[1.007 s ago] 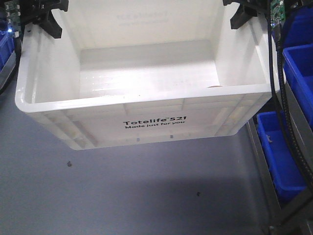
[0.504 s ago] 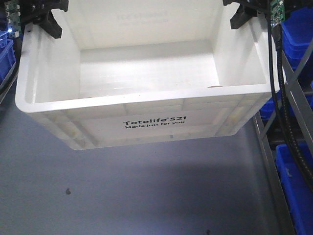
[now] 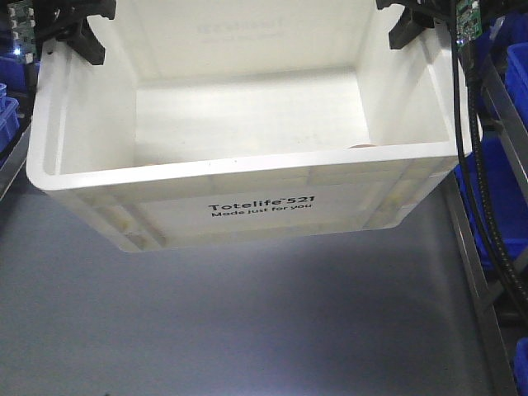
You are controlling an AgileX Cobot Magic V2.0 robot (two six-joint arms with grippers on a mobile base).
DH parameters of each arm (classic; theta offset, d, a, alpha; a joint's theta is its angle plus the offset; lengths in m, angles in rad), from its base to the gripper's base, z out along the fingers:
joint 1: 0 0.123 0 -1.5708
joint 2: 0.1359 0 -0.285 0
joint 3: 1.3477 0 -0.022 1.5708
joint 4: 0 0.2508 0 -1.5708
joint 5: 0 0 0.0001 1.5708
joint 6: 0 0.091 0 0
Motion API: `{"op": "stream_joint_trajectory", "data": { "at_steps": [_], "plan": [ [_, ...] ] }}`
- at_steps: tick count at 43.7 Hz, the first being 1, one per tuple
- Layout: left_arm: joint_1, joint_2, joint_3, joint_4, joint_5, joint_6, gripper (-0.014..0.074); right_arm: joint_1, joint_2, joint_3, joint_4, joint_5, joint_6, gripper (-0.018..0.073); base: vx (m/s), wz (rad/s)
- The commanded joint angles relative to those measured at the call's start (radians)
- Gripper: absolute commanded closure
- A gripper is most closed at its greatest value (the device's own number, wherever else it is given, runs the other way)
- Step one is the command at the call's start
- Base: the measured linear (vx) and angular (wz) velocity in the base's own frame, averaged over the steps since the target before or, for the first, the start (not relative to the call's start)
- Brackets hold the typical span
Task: Place moving items into box and shelve
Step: 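Keep gripping the tote rims as the base turns toward the blue-bin shelf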
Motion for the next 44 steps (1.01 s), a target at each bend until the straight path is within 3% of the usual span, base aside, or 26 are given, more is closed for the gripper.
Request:
{"op": "stream_joint_trajectory", "data": {
  "at_steps": [1,18,44],
  "plan": [
    [-0.002,-0.044,-0.036,-0.023,-0.082,0.009,0.0603,0.011,-0.084,-0.049,0.218,-0.02,-0.061,0.0562,0.44,0.11],
    [-0.002,-0.044,-0.036,-0.024,-0.083,0.009,0.0603,0.011,-0.084,-0.049,0.218,-0.02,-0.061,0.0562,0.43,0.2],
    [-0.002,-0.044,-0.036,-0.024,-0.083,0.009,0.0603,0.011,-0.084,-0.049,0.218,-0.02,-0.061,0.0562,0.35,0.42]
  ]
}}
